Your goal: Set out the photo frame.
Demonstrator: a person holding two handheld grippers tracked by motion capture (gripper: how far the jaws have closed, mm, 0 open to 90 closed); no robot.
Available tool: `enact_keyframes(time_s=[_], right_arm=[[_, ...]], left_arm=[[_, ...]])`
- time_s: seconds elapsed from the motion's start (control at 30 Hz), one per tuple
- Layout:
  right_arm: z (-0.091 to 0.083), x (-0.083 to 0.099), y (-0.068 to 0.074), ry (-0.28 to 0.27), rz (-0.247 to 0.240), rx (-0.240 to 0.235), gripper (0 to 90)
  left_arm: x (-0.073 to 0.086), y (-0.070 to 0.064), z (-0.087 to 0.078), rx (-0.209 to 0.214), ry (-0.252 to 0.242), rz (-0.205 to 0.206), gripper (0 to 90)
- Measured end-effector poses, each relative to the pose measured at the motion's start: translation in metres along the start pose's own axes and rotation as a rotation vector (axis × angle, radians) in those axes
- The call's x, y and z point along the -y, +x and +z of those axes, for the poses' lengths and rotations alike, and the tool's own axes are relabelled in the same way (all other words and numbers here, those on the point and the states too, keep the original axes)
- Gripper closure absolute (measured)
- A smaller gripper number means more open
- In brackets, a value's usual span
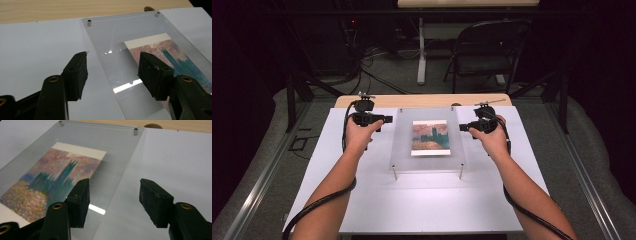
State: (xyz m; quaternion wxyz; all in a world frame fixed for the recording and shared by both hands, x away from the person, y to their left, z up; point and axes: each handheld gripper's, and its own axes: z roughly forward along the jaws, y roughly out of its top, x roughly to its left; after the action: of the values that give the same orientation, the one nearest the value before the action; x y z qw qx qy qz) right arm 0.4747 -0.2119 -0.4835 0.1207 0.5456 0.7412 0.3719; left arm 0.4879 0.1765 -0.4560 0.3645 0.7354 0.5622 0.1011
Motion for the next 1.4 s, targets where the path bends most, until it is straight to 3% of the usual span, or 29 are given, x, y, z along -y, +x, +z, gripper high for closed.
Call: enact_keyframes(time_s=[0.2, 0.6, 0.87, 1.27, 1.4], right_arm=[[0.017, -0.010, -0.001, 0.013, 0.062, -0.010, 44.1], [0.041, -0.008, -0.001, 0.044, 0.083, 0.003, 41.3], [0.047, -0.006, -0.006, 0.064, 0.108, 0.009, 40.6], [0.059, -0.002, -0.012, 0.082, 0.154, -0.035, 40.7], [0.064, -0.002, -0.012, 0.084, 0.162, -0.051, 40.7]], left_arm=[[-0.002, 0.001, 0.018, -0.010, 0.019, -0.016, 40.6], [0.004, 0.004, 0.053, -0.017, 0.077, -0.063, 40.1], [0.009, 0.004, 0.065, -0.005, 0.107, -0.086, 40.1], [0.011, -0.002, 0.084, 0.036, 0.148, -0.095, 41.1], [0.012, -0.002, 0.088, 0.048, 0.144, -0.115, 40.2]])
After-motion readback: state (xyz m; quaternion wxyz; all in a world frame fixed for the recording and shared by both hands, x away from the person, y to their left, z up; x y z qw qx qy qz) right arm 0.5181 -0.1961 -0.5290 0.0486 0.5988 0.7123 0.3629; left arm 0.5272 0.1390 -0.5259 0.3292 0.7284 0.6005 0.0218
